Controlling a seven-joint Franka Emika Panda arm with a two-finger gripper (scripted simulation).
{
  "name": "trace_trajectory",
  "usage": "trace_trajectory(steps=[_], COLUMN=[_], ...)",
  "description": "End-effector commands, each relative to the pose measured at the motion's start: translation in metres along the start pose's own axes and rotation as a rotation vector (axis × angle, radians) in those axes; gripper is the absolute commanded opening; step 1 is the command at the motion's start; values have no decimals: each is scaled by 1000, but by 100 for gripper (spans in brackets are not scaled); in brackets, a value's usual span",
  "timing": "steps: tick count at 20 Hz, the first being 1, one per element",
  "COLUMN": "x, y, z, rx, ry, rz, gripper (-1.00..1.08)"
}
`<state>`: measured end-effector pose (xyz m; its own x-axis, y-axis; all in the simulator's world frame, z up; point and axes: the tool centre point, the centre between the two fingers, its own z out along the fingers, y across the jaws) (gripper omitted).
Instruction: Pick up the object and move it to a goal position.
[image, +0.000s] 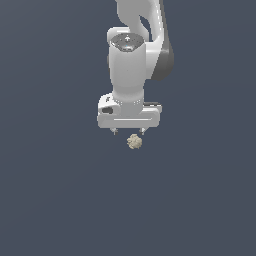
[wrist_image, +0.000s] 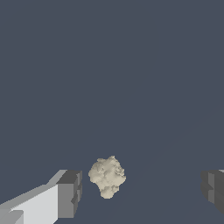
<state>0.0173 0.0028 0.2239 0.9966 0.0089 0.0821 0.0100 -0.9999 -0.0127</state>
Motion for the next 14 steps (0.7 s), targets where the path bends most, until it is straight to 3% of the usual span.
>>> trace_trajectory(steps=[1, 14], x=[0, -4], y=[0, 10], z=[0, 6], rx=[0, -19], ry=[0, -9], rz=[0, -39], gripper=[100, 100])
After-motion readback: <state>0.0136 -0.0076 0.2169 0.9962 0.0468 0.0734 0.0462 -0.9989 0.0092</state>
